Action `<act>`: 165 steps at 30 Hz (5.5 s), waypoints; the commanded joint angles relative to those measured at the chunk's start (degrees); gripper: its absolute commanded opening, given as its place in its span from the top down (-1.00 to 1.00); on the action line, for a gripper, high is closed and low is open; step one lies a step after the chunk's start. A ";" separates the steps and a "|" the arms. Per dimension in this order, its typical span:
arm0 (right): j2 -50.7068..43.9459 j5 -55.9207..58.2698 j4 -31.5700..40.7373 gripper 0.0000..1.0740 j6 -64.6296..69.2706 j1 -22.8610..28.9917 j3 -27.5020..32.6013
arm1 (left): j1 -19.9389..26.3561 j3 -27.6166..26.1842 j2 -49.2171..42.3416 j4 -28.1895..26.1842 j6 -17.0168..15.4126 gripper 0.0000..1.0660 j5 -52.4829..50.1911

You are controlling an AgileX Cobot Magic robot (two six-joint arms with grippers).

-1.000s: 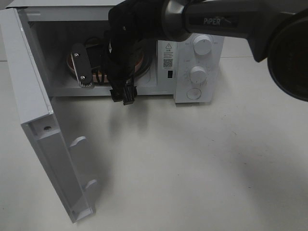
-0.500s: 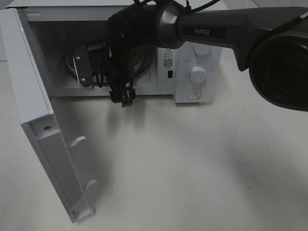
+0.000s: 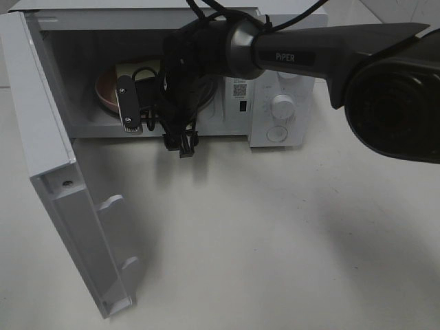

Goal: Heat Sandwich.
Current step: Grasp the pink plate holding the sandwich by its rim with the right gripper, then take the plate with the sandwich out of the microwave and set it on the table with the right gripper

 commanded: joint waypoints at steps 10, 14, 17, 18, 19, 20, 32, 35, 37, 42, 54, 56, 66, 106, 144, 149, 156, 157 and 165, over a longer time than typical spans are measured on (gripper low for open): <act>1.89 2.46 0.23 0.96 1.72 0.00 -3.04 | 0.17 0.17 -1.20 -0.06 0.00 -0.83 -0.69; 1.72 4.24 -0.17 1.00 1.32 0.11 -3.04 | 0.17 0.17 -1.20 -0.06 0.00 -0.83 -0.69; 0.74 5.96 -0.06 1.00 0.00 0.74 -2.92 | 0.17 0.17 -1.20 -0.06 0.00 -0.83 -0.69; 0.52 6.53 0.46 1.00 -0.69 0.74 -2.86 | 0.17 0.17 -1.20 -0.06 0.00 -0.83 -0.69; 0.52 6.53 0.46 1.00 -0.69 0.74 -2.86 | 0.17 0.17 -1.20 -0.06 0.00 -0.83 -0.69; 0.34 6.93 0.57 1.00 -1.20 0.74 -2.86 | 0.17 0.17 -1.20 -0.06 0.00 -0.83 -0.69; -6.07 1.55 -1.66 1.00 -9.80 1.43 7.33 | 0.17 0.17 -1.20 -0.06 0.00 -0.83 -0.69; -8.94 -2.69 -1.66 1.00 -12.61 1.20 11.29 | 0.17 0.17 -1.20 -0.06 0.00 -0.83 -0.69; -10.83 -6.47 -1.66 1.00 -14.44 1.20 14.09 | 0.17 0.17 -1.20 -0.06 0.00 -0.83 -0.69; -14.21 -11.80 -0.86 1.00 -17.65 0.63 19.25 | 0.17 0.17 -1.20 -0.06 0.00 -0.83 -0.69; -21.54 -15.07 6.88 1.00 -29.85 -1.43 29.34 | 0.17 0.17 -1.20 -0.06 0.00 -0.83 -0.69; -23.32 -15.36 9.00 1.00 -32.37 -1.66 31.23 | 0.17 0.17 -1.20 -0.06 0.00 -0.83 -0.69; -28.19 -15.70 14.50 1.00 -38.39 -1.72 37.13 | 0.17 0.17 -1.20 -0.06 0.00 -0.83 -0.69; -61.71 -20.00 17.42 1.00 -39.02 -1.72 75.11 | 0.17 0.17 -1.20 -0.06 0.00 -0.83 -0.69; -97.75 -5.21 3.38 1.00 -19.94 -1.72 90.41 | 0.17 0.17 -1.20 -0.06 0.00 -0.83 -0.69; -98.78 -1.49 -0.23 1.00 -15.99 -1.72 90.41 | 0.17 0.17 -1.20 -0.06 0.00 -0.83 -0.69; -98.78 -0.69 -5.84 1.00 -5.61 -1.72 90.41 | 0.17 0.17 -1.20 -0.06 0.00 -0.83 -0.69; -98.78 0.29 -8.08 1.00 -2.92 -1.72 90.41 | 0.17 0.17 -1.20 -0.06 0.00 -0.83 -0.69; -98.78 4.13 -16.90 1.00 8.71 -1.72 90.41 | 0.17 0.17 -1.20 -0.06 0.00 -0.83 -0.69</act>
